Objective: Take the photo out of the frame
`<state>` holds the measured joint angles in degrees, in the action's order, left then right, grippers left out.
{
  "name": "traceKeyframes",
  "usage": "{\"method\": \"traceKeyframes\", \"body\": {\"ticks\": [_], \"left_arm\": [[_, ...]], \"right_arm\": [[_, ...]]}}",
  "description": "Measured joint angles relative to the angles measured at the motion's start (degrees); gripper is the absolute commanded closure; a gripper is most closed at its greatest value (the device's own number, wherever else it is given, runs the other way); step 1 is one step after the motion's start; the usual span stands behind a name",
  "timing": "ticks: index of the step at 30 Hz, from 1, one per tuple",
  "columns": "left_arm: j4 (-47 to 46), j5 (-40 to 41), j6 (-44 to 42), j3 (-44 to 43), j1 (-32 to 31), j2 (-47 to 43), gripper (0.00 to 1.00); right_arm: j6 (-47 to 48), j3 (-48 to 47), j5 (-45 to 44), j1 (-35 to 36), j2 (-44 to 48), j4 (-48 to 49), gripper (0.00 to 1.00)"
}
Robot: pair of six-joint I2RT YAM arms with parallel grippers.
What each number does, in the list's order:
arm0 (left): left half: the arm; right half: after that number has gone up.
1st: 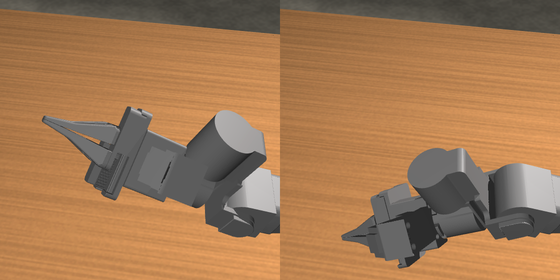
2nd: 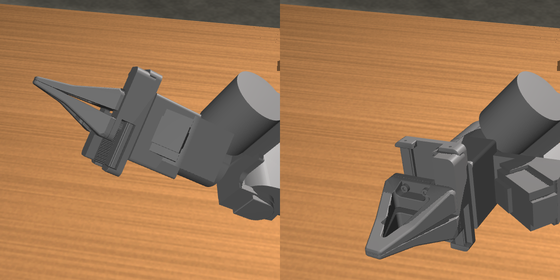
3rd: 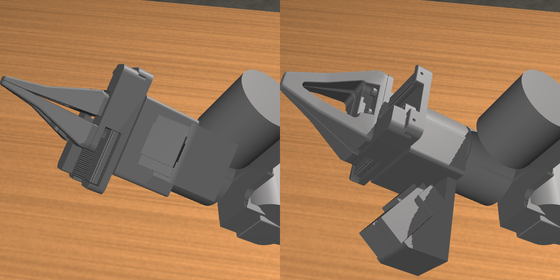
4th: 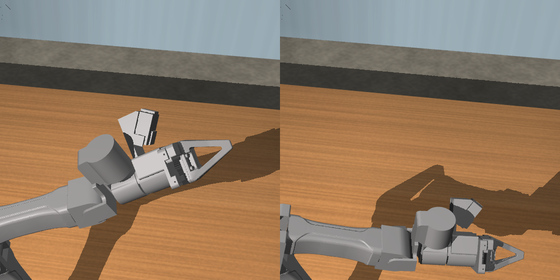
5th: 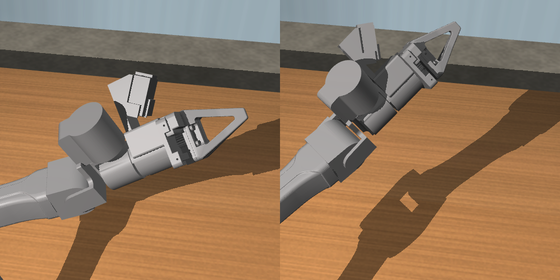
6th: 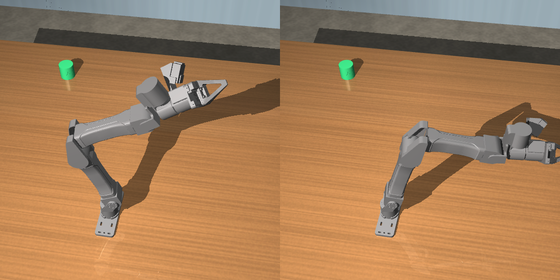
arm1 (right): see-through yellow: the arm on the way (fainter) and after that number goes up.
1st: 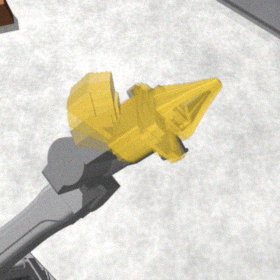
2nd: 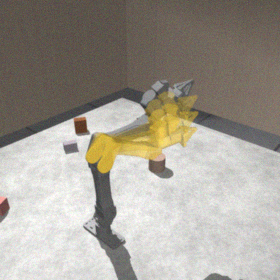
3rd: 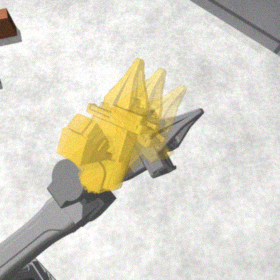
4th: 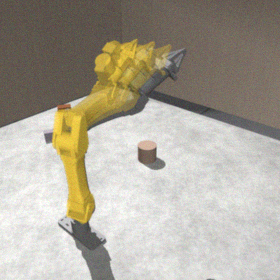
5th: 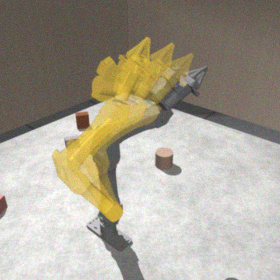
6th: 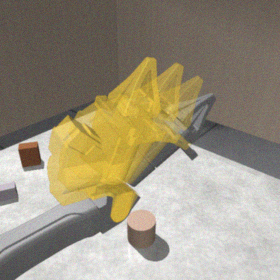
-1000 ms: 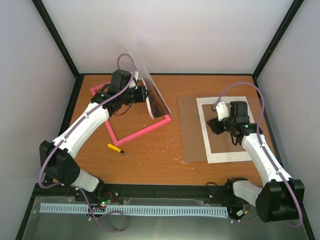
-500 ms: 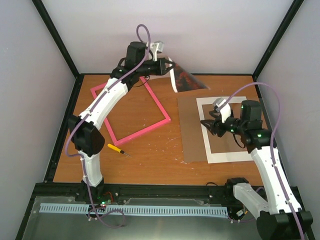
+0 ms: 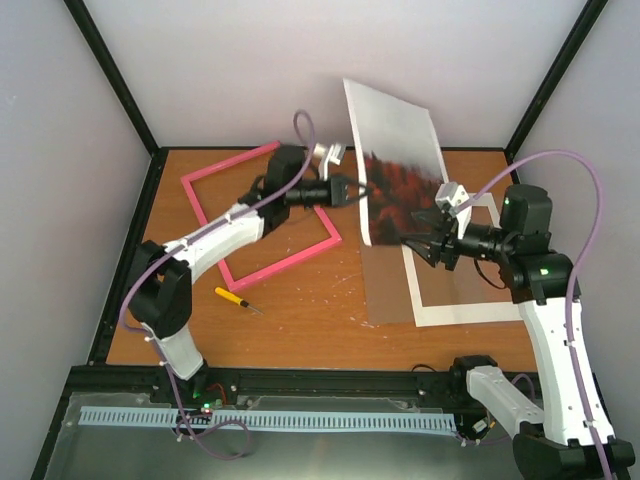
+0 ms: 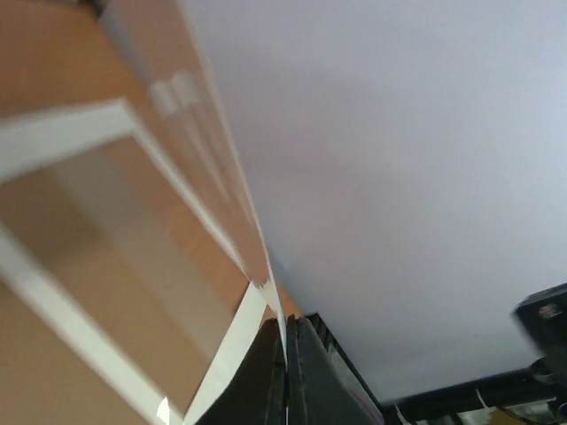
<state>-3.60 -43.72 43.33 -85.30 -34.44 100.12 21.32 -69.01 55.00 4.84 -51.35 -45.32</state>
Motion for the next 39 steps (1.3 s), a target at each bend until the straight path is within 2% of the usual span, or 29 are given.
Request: {"method": "traceKeyframes", "body": {"ticks": [5,10,14,18,25,32,39], "left_arm": [[-15.23,-1.14,13.73,23.63,0.11,1.22,0.99],[-18.60,-1.68,18.53,32.65,0.24,6.03,0.98],[-18.23,-1.62,17.75,33.20,0.24,6.99,0.95],[-15.39,-1.03,14.73,33.20,0.24,7.04,0.97],[-13.00,-0.24,10.25,32.52,0.24,8.44,0.99],[-13.05,-0.83,8.39,24.20,-0.52,15.21,0.99],[-12.52,-1.66,7.65,21.75,-1.20,18.97,0.98]], "right_arm": [[-0.74,5.77,-0.39,0.00,-1.03,1.31,0.40],[-0.74,10.23,-2.05,0.00,-1.84,3.76,0.40],[-0.87,15.43,-4.15,0.00,-2.23,7.48,0.40],[-1.31,19.47,-6.91,-0.02,-4.02,9.97,0.40],[-1.92,20.11,-9.22,-0.04,-5.16,12.83,0.40],[-2.12,20.57,-9.92,-0.04,-5.11,14.01,0.40],[-2.10,20.76,-10.75,-0.04,-5.11,14.36,0.40]]}}
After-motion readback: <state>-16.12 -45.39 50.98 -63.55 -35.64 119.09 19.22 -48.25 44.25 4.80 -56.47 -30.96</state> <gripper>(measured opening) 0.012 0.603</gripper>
